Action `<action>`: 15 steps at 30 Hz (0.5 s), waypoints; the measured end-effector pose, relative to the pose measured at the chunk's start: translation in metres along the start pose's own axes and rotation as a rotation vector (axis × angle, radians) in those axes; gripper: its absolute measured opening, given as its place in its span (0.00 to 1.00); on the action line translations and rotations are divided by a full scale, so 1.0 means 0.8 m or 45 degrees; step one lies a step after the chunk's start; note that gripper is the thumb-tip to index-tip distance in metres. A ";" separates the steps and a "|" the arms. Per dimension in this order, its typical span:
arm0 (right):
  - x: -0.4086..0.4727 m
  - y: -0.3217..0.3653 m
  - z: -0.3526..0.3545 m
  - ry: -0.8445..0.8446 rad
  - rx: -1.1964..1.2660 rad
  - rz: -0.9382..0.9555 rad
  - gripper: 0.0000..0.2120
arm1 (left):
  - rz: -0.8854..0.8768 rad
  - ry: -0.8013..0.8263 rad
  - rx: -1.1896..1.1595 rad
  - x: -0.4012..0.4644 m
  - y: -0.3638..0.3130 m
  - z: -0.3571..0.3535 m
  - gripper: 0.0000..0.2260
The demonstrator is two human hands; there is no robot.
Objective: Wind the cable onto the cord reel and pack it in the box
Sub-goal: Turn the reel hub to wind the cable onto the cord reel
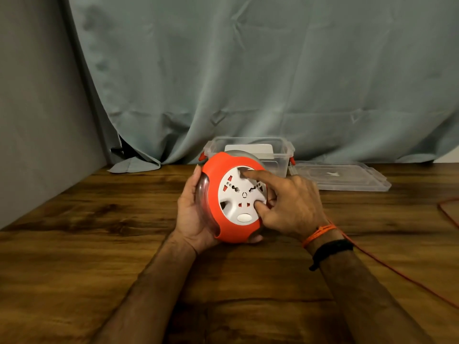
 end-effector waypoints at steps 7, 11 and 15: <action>-0.006 -0.002 -0.010 -0.080 -0.062 -0.257 0.32 | -0.074 -0.011 0.002 0.005 -0.001 -0.001 0.35; -0.006 0.000 -0.017 -0.051 -0.075 -0.377 0.33 | -0.065 0.008 0.012 0.005 -0.001 -0.002 0.34; -0.007 0.004 -0.018 -0.051 -0.030 -0.427 0.34 | -0.107 -0.019 0.041 0.006 -0.004 -0.002 0.35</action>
Point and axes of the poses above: each hand's wrist, its own x-axis towards the middle knuckle, its own z-axis out of the back of the hand, y = z × x, the point moved 6 cm from there along x, towards the middle knuckle, and after that the axes turned 4 degrees about -x, right-handed, at the moved point
